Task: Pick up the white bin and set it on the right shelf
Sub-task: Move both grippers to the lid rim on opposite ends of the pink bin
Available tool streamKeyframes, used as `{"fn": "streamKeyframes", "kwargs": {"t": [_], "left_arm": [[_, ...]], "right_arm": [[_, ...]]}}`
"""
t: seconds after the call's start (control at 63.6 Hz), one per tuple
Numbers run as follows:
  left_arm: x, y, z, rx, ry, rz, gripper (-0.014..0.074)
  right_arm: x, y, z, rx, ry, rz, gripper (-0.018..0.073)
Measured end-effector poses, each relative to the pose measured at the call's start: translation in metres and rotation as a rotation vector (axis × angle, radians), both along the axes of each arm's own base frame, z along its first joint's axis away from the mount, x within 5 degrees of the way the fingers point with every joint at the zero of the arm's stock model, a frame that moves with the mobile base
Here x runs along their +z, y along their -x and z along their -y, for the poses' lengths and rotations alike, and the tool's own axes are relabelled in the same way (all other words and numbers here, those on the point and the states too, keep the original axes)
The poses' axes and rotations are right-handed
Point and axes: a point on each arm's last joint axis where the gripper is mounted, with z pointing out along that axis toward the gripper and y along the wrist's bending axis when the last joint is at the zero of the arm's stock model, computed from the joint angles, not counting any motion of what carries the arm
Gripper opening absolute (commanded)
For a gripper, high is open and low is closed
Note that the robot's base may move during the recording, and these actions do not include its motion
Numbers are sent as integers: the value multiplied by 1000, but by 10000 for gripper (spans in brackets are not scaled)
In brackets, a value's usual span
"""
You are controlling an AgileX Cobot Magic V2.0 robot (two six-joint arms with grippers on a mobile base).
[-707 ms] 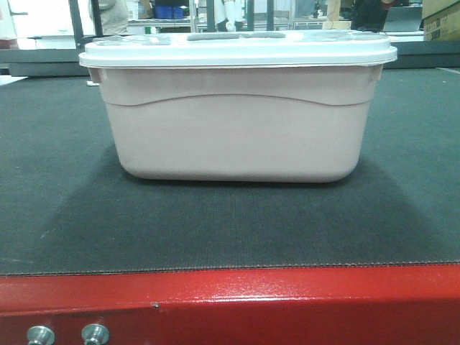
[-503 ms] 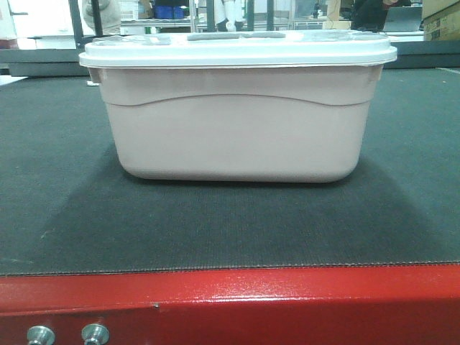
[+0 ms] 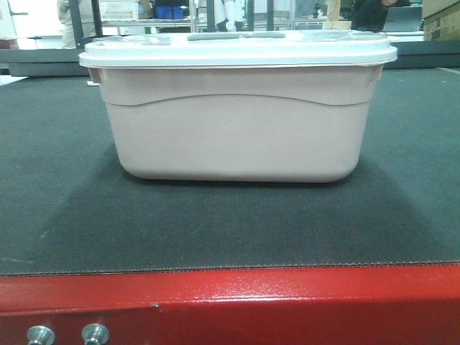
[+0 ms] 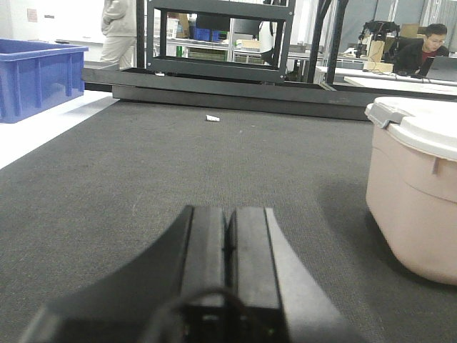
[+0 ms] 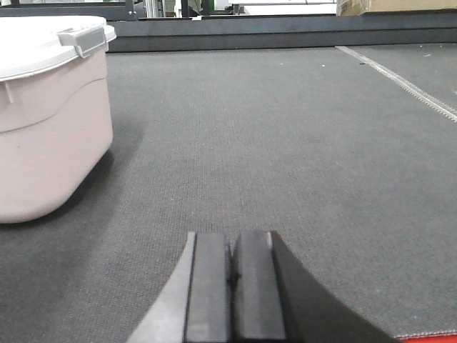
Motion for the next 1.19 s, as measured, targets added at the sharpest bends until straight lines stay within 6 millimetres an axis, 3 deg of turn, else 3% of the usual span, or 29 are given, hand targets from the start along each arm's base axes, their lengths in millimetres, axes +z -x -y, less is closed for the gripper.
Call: {"fn": "streamKeyframes", "kwargs": {"t": [0.362,0.582,0.676,0.786,0.864,0.975,1.085,1.195], "left_arm": [[3,0,0,3,9,30,-126],[14,2,-3,11,110,121,-126],[40,7,-1,-7,118,131,-125],[82,12,1,-36,115,140,-89],[108,10,3,-62,125,123,-6],[134,-2,6,-106,154,61,181],[144,-22,11,-142,157,-34,329],[144,-47,19,-186,207,-163,357]], "right_arm": [[12,0,1,-13,7,129,69],[13,0,1,-12,-29,130,69],[32,3,1,-7,-78,179,69],[71,9,0,-2,-95,274,85],[99,7,1,-2,-101,303,168],[125,-7,2,-3,-110,275,342],[139,-29,3,-6,-117,199,524],[144,-58,3,2,-135,51,629]]}}
